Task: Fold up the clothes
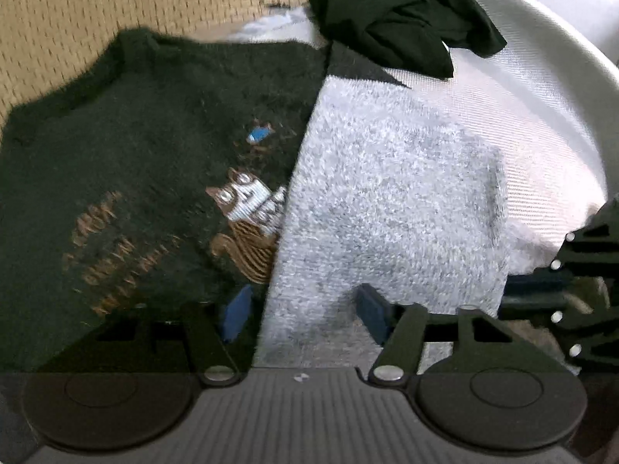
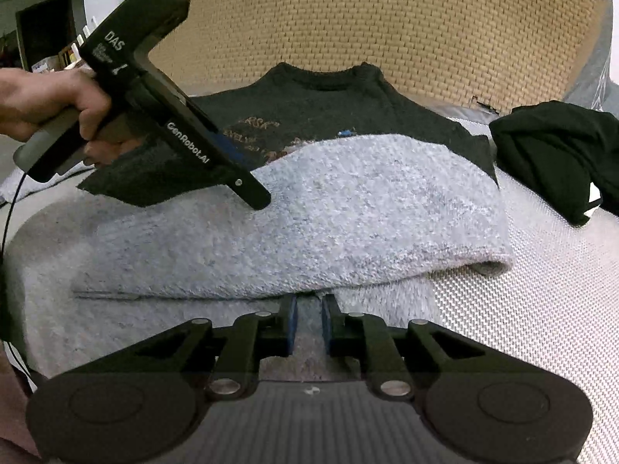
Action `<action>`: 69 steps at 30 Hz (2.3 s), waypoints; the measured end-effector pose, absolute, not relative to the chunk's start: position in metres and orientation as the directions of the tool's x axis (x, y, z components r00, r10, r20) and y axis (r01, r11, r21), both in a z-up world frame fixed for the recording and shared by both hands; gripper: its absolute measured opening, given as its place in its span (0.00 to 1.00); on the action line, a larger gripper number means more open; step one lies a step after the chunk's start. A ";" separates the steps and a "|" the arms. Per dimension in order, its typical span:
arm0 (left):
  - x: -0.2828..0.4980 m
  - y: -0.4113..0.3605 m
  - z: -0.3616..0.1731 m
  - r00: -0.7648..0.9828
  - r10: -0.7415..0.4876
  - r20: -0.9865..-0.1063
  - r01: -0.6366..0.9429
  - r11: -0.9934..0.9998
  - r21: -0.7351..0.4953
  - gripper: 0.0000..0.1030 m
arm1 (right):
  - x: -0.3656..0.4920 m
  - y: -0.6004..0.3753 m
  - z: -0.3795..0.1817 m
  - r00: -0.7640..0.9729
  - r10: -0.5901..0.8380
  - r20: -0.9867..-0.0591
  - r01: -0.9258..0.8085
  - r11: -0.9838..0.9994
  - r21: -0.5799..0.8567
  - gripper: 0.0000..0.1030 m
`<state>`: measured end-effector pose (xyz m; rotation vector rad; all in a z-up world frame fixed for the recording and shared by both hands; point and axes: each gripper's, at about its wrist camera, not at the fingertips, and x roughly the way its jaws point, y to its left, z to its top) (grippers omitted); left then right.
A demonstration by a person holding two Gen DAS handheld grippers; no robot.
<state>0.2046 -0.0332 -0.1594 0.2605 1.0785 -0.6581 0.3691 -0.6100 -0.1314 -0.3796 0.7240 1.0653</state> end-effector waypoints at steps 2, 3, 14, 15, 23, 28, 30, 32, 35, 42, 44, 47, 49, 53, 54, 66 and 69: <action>0.205 -0.033 -0.163 0.293 -0.354 -0.888 0.599 0.792 -0.118 0.28 | 0.370 -0.611 -0.134 0.287 0.656 -0.698 -0.890 0.453 0.059 0.16; 0.204 -0.031 -0.162 0.295 -0.354 -0.887 0.594 0.796 -0.120 0.23 | 0.371 -0.611 -0.135 0.287 0.656 -0.698 -0.889 0.454 0.061 0.16; 0.180 0.010 -0.110 0.469 -0.374 -0.800 0.543 0.836 -0.073 0.09 | 0.373 -0.613 -0.140 0.294 0.652 -0.699 -0.885 0.462 0.060 0.18; 0.180 0.013 -0.105 0.480 -0.369 -0.796 0.532 0.844 -0.070 0.09 | 0.373 -0.613 -0.141 0.295 0.652 -0.699 -0.884 0.463 0.058 0.18; 0.164 0.068 -0.078 0.551 -0.291 -0.782 0.422 0.906 -0.040 0.09 | 0.375 -0.614 -0.141 0.292 0.651 -0.700 -0.880 0.470 0.070 0.18; 0.152 0.103 -0.076 0.551 -0.224 -0.804 0.361 0.932 -0.011 0.09 | 0.375 -0.613 -0.140 0.292 0.651 -0.701 -0.878 0.474 0.074 0.18; 0.148 0.113 -0.076 0.545 -0.204 -0.813 0.342 0.940 -0.007 0.09 | 0.375 -0.614 -0.140 0.293 0.650 -0.701 -0.877 0.474 0.073 0.18; 0.143 0.121 -0.075 0.542 -0.178 -0.822 0.326 0.945 0.011 0.09 | 0.375 -0.614 -0.141 0.294 0.650 -0.701 -0.878 0.474 0.072 0.18; 0.138 0.131 -0.077 0.532 -0.142 -0.835 0.310 0.950 0.036 0.09 | 0.377 -0.615 -0.142 0.294 0.650 -0.701 -0.876 0.476 0.073 0.18; 0.122 0.153 -0.081 0.501 -0.075 -0.862 0.265 0.962 0.071 0.09 | 0.378 -0.615 -0.143 0.302 0.646 -0.701 -0.872 0.485 0.071 0.18; 0.116 0.161 -0.083 0.490 -0.050 -0.870 0.251 0.964 0.085 0.09 | 0.378 -0.616 -0.144 0.302 0.646 -0.701 -0.871 0.486 0.073 0.18; 0.107 0.176 -0.085 0.473 -0.023 -0.881 0.211 0.973 0.088 0.07 | 0.376 -0.616 -0.143 0.308 0.645 -0.699 -0.869 0.490 0.070 0.18; 0.101 0.184 -0.087 0.460 -0.023 -0.888 0.190 0.979 0.073 0.07 | 0.374 -0.616 -0.140 0.316 0.647 -0.694 -0.868 0.492 0.064 0.18; 0.094 0.193 -0.094 0.441 -0.038 -0.897 0.177 0.983 0.045 0.08 | 0.364 -0.615 -0.127 0.361 0.681 -0.637 -0.879 0.476 0.011 0.28; 0.094 0.193 -0.096 0.435 -0.060 -0.898 0.184 0.983 0.023 0.08 | 0.364 -0.613 -0.124 0.378 0.688 -0.619 -0.878 0.480 -0.003 0.40; 0.119 0.101 -0.117 0.425 -0.197 -0.883 0.375 0.927 -0.027 0.26 | 0.422 -0.562 -0.126 0.443 0.659 -0.608 -0.854 0.517 -0.062 0.52; 0.128 0.061 -0.123 0.409 -0.232 -0.882 0.445 0.895 -0.029 0.26 | 0.437 -0.550 -0.134 0.420 0.657 -0.626 -0.861 0.507 -0.045 0.52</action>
